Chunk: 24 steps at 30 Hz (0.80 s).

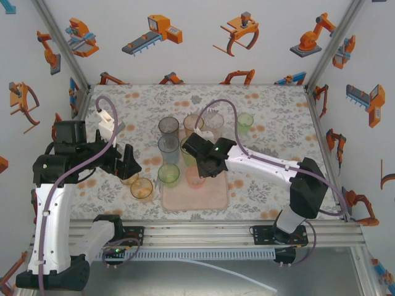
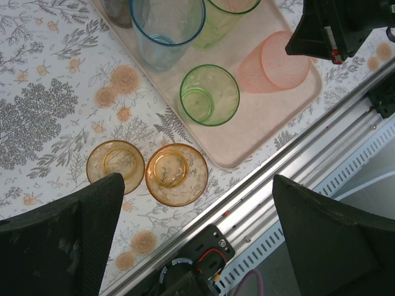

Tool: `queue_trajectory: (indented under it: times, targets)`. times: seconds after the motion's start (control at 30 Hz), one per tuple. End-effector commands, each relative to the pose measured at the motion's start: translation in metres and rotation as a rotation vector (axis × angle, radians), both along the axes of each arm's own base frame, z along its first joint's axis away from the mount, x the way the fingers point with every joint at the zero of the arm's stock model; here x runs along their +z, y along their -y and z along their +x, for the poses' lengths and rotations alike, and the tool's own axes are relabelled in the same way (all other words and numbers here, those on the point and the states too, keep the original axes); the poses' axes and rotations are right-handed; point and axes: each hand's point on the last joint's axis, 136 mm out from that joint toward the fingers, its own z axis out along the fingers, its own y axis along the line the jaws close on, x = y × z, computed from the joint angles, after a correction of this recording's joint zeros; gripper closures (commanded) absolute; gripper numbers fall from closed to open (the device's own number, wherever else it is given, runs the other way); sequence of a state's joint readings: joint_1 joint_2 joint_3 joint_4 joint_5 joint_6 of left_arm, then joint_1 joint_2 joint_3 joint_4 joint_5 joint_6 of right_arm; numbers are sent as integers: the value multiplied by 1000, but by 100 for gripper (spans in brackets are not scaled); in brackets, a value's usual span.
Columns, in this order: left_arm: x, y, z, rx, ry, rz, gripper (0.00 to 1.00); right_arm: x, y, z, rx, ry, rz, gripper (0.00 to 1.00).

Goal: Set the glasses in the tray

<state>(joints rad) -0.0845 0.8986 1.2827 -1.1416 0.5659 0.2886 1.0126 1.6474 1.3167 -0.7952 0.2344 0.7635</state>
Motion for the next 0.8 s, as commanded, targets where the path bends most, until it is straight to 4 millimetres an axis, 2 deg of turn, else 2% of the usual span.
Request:
queue_trajectory:
  times: [0.0, 0.33, 0.77]
  targets:
    - [1, 2, -5, -12, -5, -17, 3, 7, -11, 8, -19, 34, 21, 99]
    - [0, 2, -5, -11, 0, -14, 3, -3, -20, 9, -13, 20, 20, 99]
    - [1, 2, -6, -12, 1, -18, 3, -9, -19, 12, -20, 28, -3, 97]
